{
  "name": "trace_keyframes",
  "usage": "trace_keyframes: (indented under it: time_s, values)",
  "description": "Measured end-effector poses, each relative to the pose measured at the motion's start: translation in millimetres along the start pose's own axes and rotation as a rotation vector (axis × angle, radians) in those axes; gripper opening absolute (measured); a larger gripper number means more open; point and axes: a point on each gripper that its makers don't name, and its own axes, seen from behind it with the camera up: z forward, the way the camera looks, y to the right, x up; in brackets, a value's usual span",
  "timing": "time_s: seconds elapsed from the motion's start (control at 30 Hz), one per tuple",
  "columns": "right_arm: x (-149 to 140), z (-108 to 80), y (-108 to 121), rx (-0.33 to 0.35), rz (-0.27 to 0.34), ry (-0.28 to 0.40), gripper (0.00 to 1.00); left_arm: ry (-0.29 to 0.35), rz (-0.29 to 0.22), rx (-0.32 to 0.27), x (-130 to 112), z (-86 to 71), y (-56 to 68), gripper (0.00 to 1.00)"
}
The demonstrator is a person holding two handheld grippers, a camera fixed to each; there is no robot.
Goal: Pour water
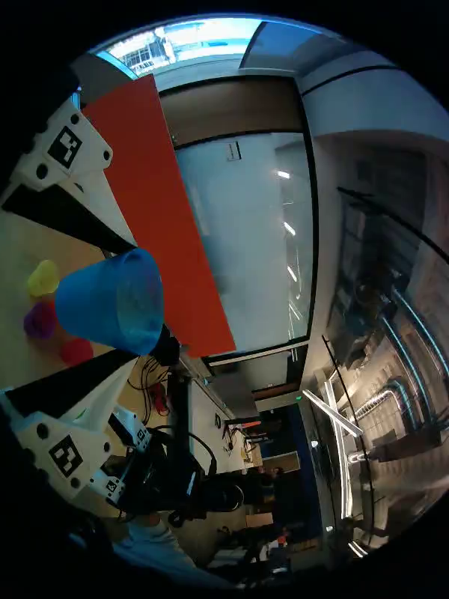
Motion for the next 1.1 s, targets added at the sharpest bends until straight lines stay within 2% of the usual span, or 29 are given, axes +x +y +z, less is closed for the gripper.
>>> trace_keyframes:
  time_s: [0.37,0.77,1.1]
  values:
    - [1,-12.6,10,-0.012,0.019,-0.029,0.88,-0.051,-0.033,0.009,-30,-6.2,-8.3,0.88]
    - [-1,-35.0,35,-0.058,0.044,-0.072,0.88,-0.109,-0.078,0.024,-76,-10.9,-15.8,0.88]
    - [-8,-54.0,55,-0.107,0.041,-0.111,0.88,-0.149,-0.125,0.015,-111,-15.2,-12.5,0.88]
